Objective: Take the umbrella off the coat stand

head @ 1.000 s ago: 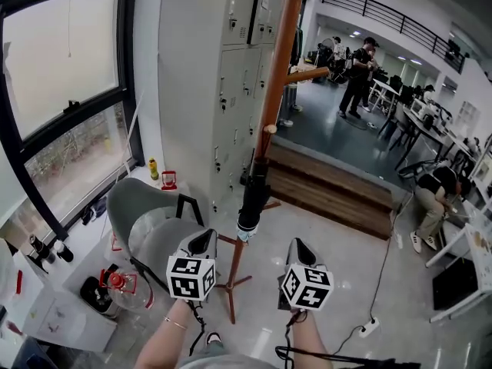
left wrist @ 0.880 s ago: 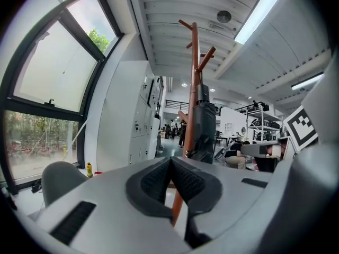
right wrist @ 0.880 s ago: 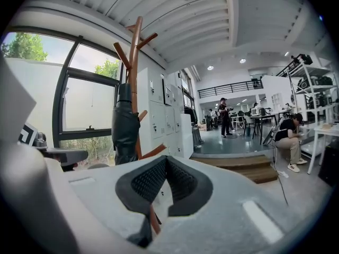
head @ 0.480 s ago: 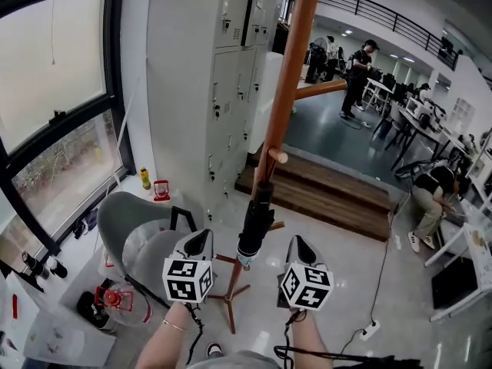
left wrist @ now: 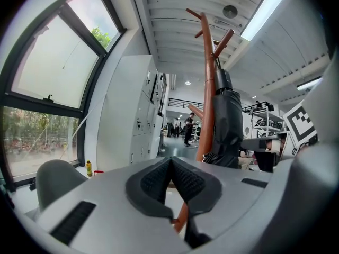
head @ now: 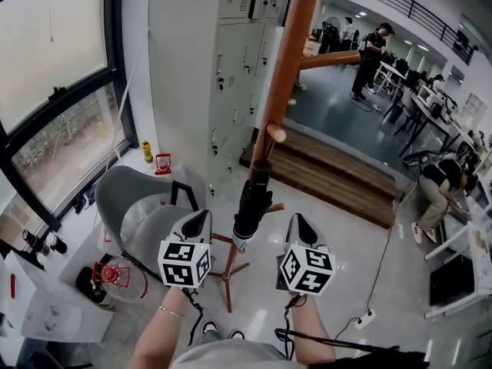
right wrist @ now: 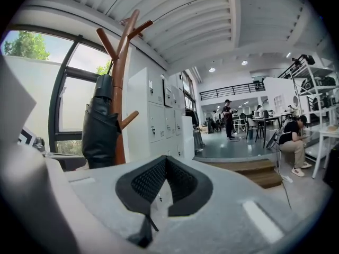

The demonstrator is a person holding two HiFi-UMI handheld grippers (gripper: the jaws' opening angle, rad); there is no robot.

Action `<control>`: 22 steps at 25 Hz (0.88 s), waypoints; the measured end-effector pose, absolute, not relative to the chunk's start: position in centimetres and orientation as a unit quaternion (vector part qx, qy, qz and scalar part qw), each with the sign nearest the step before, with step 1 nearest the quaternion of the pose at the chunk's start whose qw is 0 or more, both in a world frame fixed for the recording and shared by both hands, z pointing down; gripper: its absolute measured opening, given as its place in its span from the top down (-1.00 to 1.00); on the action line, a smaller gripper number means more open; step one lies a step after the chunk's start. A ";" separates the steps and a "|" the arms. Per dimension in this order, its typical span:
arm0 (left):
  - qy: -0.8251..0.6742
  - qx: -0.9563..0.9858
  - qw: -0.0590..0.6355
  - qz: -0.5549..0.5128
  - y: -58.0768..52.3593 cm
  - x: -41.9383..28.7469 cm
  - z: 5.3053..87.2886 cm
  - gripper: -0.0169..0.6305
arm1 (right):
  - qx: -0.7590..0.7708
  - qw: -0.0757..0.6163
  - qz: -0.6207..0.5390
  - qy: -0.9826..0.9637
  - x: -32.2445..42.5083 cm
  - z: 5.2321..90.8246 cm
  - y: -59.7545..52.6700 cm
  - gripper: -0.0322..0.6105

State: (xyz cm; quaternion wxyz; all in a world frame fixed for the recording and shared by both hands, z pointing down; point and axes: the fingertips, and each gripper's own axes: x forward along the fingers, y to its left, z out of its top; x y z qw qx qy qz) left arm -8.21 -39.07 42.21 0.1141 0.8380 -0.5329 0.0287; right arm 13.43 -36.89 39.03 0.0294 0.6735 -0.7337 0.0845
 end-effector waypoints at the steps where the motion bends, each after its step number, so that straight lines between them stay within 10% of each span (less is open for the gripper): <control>1: -0.534 0.837 0.116 0.031 -39.0 -8.1 42.4 0.94 | 0.672 0.030 0.085 -0.735 13.5 39.2 -36.9 0.89; 20: -0.489 0.866 0.104 0.018 -37.3 -4.6 40.6 0.92 | 0.659 0.025 0.103 -0.745 15.2 40.3 -37.4 0.89; 22: -0.480 0.871 0.103 0.018 -37.0 -4.3 40.2 0.65 | 0.659 0.025 0.104 -0.744 15.3 40.3 -37.3 0.89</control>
